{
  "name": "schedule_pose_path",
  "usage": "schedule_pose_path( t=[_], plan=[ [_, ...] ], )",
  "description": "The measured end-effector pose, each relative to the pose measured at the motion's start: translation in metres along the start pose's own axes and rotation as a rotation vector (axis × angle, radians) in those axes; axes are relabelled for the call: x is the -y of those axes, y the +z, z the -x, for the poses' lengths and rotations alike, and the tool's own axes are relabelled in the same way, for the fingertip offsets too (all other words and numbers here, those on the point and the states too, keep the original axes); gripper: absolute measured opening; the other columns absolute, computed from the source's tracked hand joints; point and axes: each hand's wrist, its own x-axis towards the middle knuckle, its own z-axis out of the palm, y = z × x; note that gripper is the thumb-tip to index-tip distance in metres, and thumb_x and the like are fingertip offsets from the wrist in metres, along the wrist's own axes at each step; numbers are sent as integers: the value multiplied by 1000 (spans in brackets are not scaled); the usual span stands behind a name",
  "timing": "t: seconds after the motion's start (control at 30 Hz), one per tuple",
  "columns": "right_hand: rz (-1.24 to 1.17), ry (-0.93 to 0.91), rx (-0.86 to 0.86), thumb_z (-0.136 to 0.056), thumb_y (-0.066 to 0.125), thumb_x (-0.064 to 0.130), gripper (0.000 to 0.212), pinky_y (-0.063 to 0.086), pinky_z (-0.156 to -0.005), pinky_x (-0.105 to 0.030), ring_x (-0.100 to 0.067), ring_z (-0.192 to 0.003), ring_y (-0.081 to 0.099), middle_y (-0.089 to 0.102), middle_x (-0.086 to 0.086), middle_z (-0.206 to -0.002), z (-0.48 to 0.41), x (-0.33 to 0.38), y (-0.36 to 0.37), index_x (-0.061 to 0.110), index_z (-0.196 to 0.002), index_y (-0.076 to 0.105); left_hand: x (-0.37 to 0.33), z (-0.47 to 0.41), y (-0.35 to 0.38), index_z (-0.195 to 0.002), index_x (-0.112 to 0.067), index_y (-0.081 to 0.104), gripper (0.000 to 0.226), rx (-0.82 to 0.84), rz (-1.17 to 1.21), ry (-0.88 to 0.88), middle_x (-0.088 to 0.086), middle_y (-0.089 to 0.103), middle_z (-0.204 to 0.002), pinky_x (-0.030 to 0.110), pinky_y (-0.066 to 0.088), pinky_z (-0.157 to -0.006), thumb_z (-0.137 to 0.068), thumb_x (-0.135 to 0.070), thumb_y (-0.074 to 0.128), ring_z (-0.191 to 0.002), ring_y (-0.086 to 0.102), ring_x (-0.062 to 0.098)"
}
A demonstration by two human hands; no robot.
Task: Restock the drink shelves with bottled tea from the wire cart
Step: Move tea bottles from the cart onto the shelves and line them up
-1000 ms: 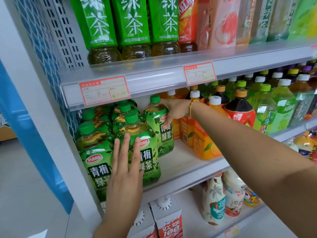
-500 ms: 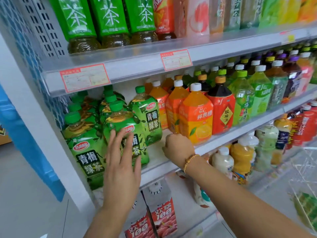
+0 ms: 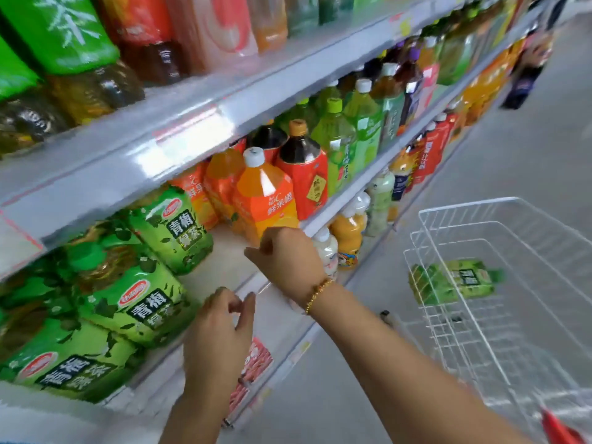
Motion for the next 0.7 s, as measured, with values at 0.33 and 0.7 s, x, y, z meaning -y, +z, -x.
schedule_pose_path(
  t=[0.33, 0.7],
  plan=[
    [29, 551, -56, -81, 68, 33, 22, 37, -62, -29, -21, -72, 54, 59, -2, -74, 91, -58, -219, 14, -77, 57, -182, -8, -17, -86, -12, 64, 22, 403, 404, 87, 2, 69, -81, 30, 50, -71, -82, -34, 67, -76, 66, 22],
    [-634, 1295, -150, -83, 69, 30, 50, 50, -95, -40, -32, -112, 58, 56, -21, -125, 78, -325, -223, -1, -121, 57, -260, -30, 159, -149, -6, 23, 84, 873, 323, -111, 19, 43, -144, 37, 37, -105, -84, -37, 67, -130, 45, 28]
  ],
)
